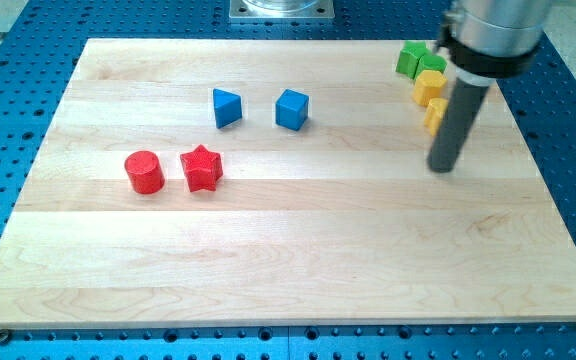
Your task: Push cube into red blocks
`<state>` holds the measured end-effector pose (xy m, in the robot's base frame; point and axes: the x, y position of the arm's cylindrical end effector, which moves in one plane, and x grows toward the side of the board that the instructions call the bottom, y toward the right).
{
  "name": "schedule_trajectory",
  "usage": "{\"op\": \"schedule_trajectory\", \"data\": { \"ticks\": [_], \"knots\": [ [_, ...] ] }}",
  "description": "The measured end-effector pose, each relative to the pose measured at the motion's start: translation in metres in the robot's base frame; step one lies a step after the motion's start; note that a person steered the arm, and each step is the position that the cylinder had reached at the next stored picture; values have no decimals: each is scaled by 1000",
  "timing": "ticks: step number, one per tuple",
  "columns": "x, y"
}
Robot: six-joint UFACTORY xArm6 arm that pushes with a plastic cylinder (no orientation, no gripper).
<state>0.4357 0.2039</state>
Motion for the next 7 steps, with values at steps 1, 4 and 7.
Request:
{"op": "schedule_trajectory", "data": {
  "ticks": [1, 4, 7],
  "knots": [
    [-46, 23],
    [-83, -58],
    [-55, -217]
  ]
}}
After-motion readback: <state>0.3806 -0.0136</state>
